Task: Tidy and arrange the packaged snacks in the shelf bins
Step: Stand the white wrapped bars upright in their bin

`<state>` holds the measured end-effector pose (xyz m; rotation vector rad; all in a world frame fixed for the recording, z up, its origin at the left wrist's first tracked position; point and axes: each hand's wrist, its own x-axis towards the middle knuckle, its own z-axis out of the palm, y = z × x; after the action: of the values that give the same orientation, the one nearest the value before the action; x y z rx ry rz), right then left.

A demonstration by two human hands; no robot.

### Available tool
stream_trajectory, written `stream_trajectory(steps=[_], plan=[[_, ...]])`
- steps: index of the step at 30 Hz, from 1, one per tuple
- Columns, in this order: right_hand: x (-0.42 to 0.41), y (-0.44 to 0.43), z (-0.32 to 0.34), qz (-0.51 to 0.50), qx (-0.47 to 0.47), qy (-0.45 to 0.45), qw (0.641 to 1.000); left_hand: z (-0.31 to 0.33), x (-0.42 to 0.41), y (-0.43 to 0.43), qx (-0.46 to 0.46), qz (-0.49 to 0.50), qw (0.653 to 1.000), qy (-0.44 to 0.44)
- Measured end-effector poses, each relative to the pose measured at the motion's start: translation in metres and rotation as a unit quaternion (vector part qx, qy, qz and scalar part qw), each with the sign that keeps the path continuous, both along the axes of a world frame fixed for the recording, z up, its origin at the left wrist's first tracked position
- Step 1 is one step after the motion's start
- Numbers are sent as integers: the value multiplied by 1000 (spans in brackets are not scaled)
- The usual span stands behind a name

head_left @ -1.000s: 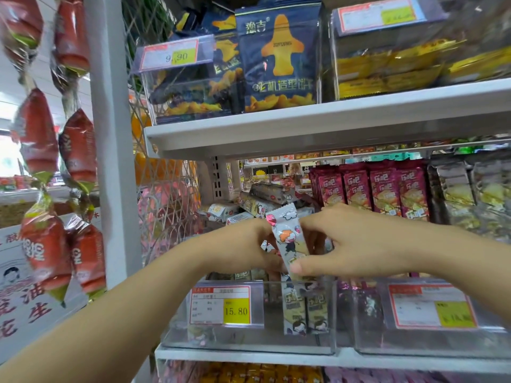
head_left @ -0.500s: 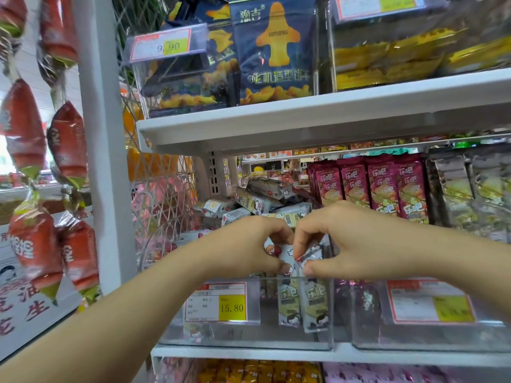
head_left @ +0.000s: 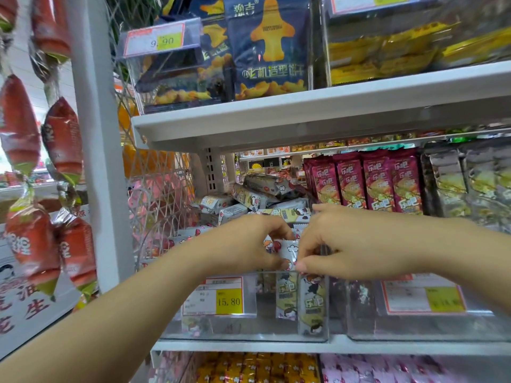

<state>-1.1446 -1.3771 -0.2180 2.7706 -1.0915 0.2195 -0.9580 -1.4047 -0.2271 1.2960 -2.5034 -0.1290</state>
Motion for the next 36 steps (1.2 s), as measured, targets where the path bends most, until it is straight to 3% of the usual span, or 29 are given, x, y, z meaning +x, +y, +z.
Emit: stream_trajectory(steps=[5,9,12,15,22,25,31,36], plan=[[-5,4,11,-2,-6,-118,993,3,10,3,16,7,999,29],[-1,-16,18,-31,-57,-160,985,4,13,5,21,12,999,30],[4,-40,20,-67,-98,-152,981,3,13,7,15,22,999,30],[11,-58,24,-87,-79,-141,983,1,14,5,2,33,999,32],[39,-76,29,-118,-99,-26,988,2,13,6,-6,33,999,29],[42,-77,25,-110,-113,-23,987,2,13,7,-21,31,999,13],[28,-46,36,-54,-141,-165,975,5,17,5,11,40,999,23],[18,-6,41,10,-125,-336,933,7,16,5,44,19,998,39]])
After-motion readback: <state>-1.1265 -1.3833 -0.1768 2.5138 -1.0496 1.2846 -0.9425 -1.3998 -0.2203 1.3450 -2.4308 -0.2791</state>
